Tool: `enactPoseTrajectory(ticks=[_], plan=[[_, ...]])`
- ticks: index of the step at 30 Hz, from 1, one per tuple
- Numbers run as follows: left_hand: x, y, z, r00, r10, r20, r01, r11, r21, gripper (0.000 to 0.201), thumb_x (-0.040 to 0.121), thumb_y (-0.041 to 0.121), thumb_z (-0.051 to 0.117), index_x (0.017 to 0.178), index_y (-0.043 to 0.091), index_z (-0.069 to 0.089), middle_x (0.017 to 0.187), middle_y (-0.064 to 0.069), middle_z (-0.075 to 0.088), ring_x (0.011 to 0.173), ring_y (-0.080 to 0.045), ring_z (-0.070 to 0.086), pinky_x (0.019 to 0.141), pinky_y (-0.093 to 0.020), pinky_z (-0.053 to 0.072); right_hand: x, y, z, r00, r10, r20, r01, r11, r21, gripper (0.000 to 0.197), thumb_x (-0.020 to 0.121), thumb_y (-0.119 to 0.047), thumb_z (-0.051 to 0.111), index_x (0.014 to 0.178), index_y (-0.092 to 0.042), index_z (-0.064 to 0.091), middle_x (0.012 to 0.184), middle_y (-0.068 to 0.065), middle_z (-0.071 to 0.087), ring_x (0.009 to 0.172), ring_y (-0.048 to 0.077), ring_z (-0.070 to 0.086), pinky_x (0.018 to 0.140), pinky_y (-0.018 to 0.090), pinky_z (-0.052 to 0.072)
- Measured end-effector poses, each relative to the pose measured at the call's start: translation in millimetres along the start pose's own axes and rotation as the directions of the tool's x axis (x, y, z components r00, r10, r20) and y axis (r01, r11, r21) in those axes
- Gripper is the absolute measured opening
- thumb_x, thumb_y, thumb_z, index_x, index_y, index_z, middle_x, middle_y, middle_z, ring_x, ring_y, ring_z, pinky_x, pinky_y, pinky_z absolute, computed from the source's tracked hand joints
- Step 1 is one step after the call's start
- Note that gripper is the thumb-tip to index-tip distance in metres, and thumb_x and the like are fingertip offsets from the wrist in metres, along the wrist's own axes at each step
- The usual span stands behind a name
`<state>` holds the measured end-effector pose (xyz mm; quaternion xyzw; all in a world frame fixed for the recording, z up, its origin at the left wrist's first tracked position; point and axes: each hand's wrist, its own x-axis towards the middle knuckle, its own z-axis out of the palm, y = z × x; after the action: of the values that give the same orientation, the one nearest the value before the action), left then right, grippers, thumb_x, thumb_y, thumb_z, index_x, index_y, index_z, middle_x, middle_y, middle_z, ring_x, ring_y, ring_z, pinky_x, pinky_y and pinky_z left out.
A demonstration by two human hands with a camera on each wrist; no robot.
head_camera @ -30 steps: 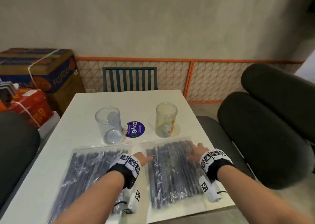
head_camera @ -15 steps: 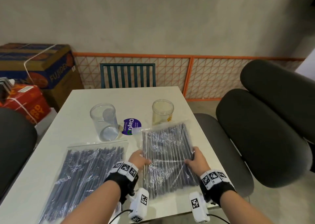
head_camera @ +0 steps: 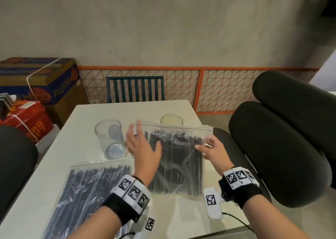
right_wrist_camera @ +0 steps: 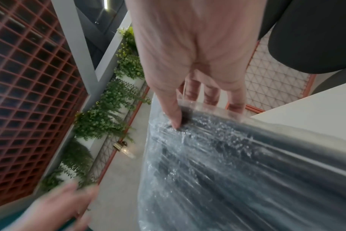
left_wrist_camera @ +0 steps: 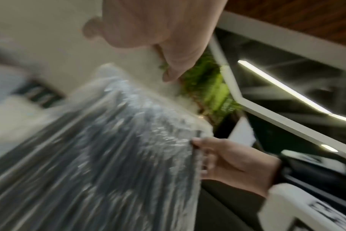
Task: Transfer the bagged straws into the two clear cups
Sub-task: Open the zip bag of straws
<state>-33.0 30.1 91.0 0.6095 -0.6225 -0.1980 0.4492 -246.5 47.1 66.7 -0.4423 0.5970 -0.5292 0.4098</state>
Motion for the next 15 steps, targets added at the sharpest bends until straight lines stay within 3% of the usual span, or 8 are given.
enactPoseTrajectory(ticks=[2, 3, 5, 6, 8, 9, 12, 15], plan=[[-8.9, 34.9, 0.9, 0.970, 0.228, 0.079, -0.222, 0.972, -0.079, 0.036, 0.088, 0.023, 0.057, 0.124, 0.020, 0.048, 0.134, -0.001, 0.036, 0.127, -0.014, 0.032, 0.107, -0.030, 0.027, -5.0, -4.7, 2.5, 0.999, -0.032, 0.027, 0.032, 0.999, -0.007, 0.030, 0.078, -0.003, 0.071, 0.073, -0.024, 0.051, 0.101, 0.008, 0.066, 0.084, 0.021, 0.061, 0.071, 0.036, 0.048], [-10.7, 50.7, 2.0, 0.954, 0.223, 0.199, -0.188, 0.966, -0.178, 0.019, 0.091, 0.024, 0.053, 0.107, 0.016, 0.057, 0.117, -0.002, 0.049, 0.109, -0.012, 0.047, 0.093, -0.026, 0.039, -8.2, -8.8, 4.3, 0.997, -0.054, 0.051, 0.054, 0.999, 0.005, 0.030, 0.078, 0.001, 0.069, 0.077, -0.024, 0.054, 0.099, 0.005, 0.066, 0.083, 0.019, 0.062, 0.069, 0.032, 0.050], [-8.7, 76.7, 7.8, 0.858, 0.036, 0.512, 0.203, 0.892, -0.404, 0.025, 0.095, 0.031, 0.047, 0.087, 0.012, 0.060, 0.084, -0.002, 0.060, 0.070, -0.012, 0.057, 0.057, -0.025, 0.047, -12.9, -15.6, 6.1, 0.990, -0.088, 0.106, 0.087, 0.996, 0.011, 0.032, 0.078, 0.007, 0.066, 0.091, -0.022, 0.059, 0.097, 0.002, 0.067, 0.083, 0.017, 0.065, 0.067, 0.028, 0.052], [-6.1, 85.8, 11.1, 0.750, -0.072, 0.657, 0.437, 0.800, -0.411, 0.032, 0.095, 0.037, 0.044, 0.082, 0.012, 0.061, 0.074, -0.001, 0.061, 0.059, -0.011, 0.057, 0.046, -0.023, 0.044, -14.6, -17.7, 6.7, 0.986, -0.104, 0.129, 0.105, 0.994, 0.001, 0.035, 0.078, 0.011, 0.063, 0.095, -0.019, 0.060, 0.095, 0.002, 0.067, 0.084, 0.017, 0.065, 0.068, 0.029, 0.053], [0.8, 94.8, 16.6, 0.559, -0.183, 0.809, 0.695, 0.634, -0.338, 0.044, 0.093, 0.047, 0.043, 0.079, 0.011, 0.063, 0.066, -0.001, 0.061, 0.047, -0.009, 0.056, 0.037, -0.016, 0.040, -16.1, -18.9, 6.5, 0.978, -0.151, 0.145, 0.159, 0.986, -0.046, 0.031, 0.077, 0.014, 0.060, 0.095, -0.011, 0.059, 0.089, 0.007, 0.065, 0.085, 0.021, 0.063, 0.073, 0.037, 0.053], [3.1, 95.3, 19.1, 0.509, -0.207, 0.836, 0.753, 0.578, -0.315, 0.046, 0.092, 0.048, 0.044, 0.078, 0.009, 0.063, 0.063, -0.001, 0.060, 0.043, -0.007, 0.055, 0.035, -0.014, 0.039, -17.0, -18.6, 6.8, 0.974, -0.175, 0.142, 0.187, 0.980, -0.073, 0.027, 0.077, 0.013, 0.061, 0.094, -0.008, 0.058, 0.088, 0.010, 0.065, 0.086, 0.023, 0.062, 0.077, 0.040, 0.052], [2.3, 95.2, 22.7, 0.472, -0.260, 0.842, 0.814, 0.495, -0.303, 0.037, 0.093, 0.038, 0.049, 0.075, 0.008, 0.061, 0.048, 0.001, 0.059, 0.033, -0.005, 0.053, 0.030, -0.013, 0.039, -22.8, -20.4, 10.7, 0.967, -0.218, 0.132, 0.233, 0.966, -0.114, 0.034, 0.077, 0.013, 0.063, 0.090, -0.018, 0.058, 0.086, 0.003, 0.063, 0.086, 0.021, 0.059, 0.080, 0.035, 0.051], [-2.9, 96.6, 22.2, 0.477, -0.279, 0.833, 0.830, 0.453, -0.324, 0.026, 0.091, 0.025, 0.050, 0.073, 0.009, 0.060, 0.045, 0.002, 0.059, 0.033, -0.004, 0.054, 0.031, -0.013, 0.040, -29.4, -22.7, 13.1, 0.958, -0.261, 0.114, 0.276, 0.950, -0.143, 0.043, 0.076, 0.015, 0.062, 0.091, -0.024, 0.056, 0.087, -0.005, 0.061, 0.083, 0.014, 0.057, 0.073, 0.013, 0.049]])
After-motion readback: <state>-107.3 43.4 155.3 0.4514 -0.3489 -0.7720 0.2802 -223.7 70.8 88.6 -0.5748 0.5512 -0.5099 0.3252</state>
